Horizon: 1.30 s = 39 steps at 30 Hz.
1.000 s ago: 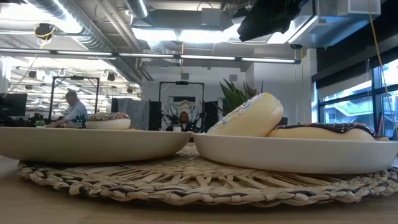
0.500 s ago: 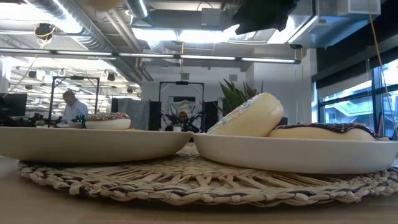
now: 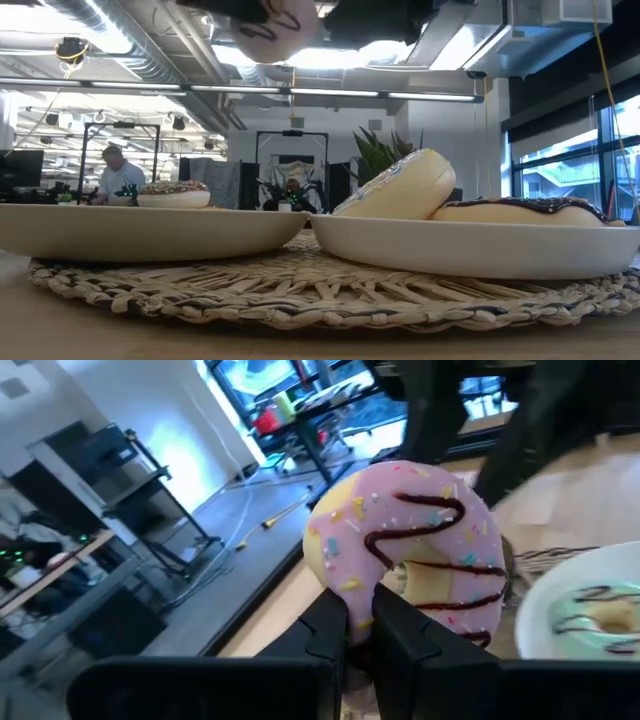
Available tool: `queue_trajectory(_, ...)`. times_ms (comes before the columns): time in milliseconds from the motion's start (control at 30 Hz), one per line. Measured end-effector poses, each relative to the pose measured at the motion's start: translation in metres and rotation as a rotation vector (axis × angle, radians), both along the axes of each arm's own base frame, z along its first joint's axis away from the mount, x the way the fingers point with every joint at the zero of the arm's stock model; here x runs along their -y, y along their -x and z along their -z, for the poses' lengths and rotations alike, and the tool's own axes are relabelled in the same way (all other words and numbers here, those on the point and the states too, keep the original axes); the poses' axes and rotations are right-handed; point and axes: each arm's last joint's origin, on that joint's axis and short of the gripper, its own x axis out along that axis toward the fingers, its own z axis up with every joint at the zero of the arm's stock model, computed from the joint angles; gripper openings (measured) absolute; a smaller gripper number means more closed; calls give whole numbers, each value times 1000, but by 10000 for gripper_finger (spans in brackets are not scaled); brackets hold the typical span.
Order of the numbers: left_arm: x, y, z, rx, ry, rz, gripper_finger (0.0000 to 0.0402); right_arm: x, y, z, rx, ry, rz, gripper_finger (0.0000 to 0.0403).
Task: Pick & Place donuts
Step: Put the large pink donut on the white plate
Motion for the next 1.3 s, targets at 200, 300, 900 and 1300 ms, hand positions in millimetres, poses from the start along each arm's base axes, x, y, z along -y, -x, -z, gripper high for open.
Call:
queue_trajectory(200, -17, -9, 0, -4, -4, -59, 28, 0, 0, 2, 9, -80, 35, 178)
queue_trajectory(300, -21, -11, 0, -4, -3, -73, 30, 0, 0, 3, 10, -98, 42, 178)
queue_trajectory(900, -17, -19, -10, 32, 12, -33, 28, -1, -5, -4, 99, -125, 39, 178)
queue_trajectory(1300, -16, -20, -10, 26, 36, 0, 39, -2, -5, -5, 112, -131, 33, 112)
